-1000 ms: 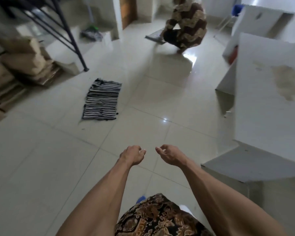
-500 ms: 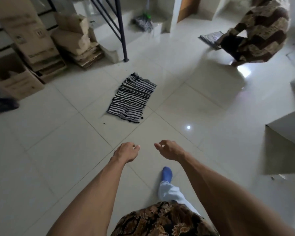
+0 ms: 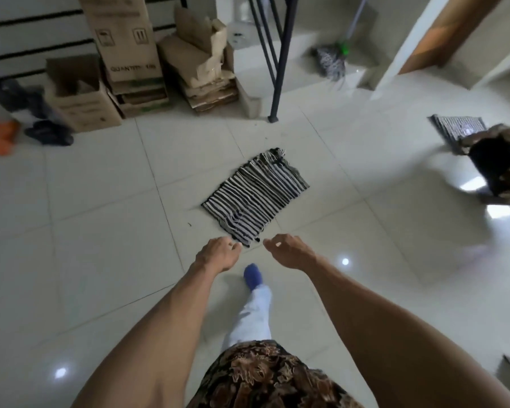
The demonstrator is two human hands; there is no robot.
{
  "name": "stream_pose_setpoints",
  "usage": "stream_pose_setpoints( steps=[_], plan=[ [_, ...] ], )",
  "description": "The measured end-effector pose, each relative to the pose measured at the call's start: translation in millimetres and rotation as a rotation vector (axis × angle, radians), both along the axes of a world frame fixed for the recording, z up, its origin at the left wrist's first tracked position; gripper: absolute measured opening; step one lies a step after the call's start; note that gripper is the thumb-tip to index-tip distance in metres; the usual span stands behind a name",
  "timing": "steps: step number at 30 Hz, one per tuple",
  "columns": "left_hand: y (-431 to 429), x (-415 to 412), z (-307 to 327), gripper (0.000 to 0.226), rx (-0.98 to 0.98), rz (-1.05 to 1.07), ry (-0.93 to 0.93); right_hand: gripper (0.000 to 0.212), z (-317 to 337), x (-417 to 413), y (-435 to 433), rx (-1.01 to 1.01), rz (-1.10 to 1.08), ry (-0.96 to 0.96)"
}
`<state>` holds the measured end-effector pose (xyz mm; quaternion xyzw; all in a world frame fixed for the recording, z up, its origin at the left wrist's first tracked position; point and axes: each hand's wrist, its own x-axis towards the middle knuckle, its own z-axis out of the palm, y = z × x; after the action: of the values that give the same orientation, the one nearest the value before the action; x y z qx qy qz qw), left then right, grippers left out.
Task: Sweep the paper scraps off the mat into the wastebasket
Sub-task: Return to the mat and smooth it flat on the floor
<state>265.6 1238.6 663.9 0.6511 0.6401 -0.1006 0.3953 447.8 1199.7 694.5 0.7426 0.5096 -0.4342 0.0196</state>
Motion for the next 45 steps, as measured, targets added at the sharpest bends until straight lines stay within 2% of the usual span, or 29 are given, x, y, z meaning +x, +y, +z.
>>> stream_pose_setpoints(
  steps=[6, 10, 14, 17, 22, 27, 35, 38, 45],
  plan=[
    [95.6, 55.9, -7.8, 0.041, -0.037, 0.066, -0.026, 0.044, 5.6, 54.1, 112.9, -0.079, 0.128, -0.034],
    [165.1, 88.4, -13.7, 0.039, -0.028, 0.104, -0.047, 0.046, 10.4, 85.3, 190.9, -0.058, 0.088, -0.014],
    [216.9, 120.3, -16.1, 0.046, -0.051, 0.127, -0.050, 0.050, 7.6, 114.1, 248.3, -0.088, 0.141, 0.013],
    [249.1, 149.1, -26.5, 0.045, -0.035, 0.186, -0.069, 0.053, -8.9, 140.0, 289.7, -0.148, 0.202, 0.008],
    [286.6, 196.9, -69.2, 0.047, -0.038, 0.294, 0.000, 0.055, -61.8, 179.2, 355.1, -0.210, 0.315, -0.006],
    [307.2, 228.8, -154.8, 0.050, -0.127, 0.447, 0.045, 0.054, -153.0, 209.8, 407.2, -0.231, 0.448, -0.006],
    [321.2, 262.9, -331.3, 0.049, -0.115, 0.417, 0.091, 0.059, -332.4, 239.9, 438.1, -0.258, 0.541, -0.013],
    [322.9, 270.2, -401.3, 0.047, -0.118, 0.400, 0.132, 0.056, -412.9, 247.1, 444.0, -0.218, 0.564, -0.012],
    [332.9, 277.4, -574.0, 0.062, -0.032, 0.504, 0.135, 0.048, -606.3, 262.2, 458.9, -0.013, 0.599, -0.025]
  ],
)
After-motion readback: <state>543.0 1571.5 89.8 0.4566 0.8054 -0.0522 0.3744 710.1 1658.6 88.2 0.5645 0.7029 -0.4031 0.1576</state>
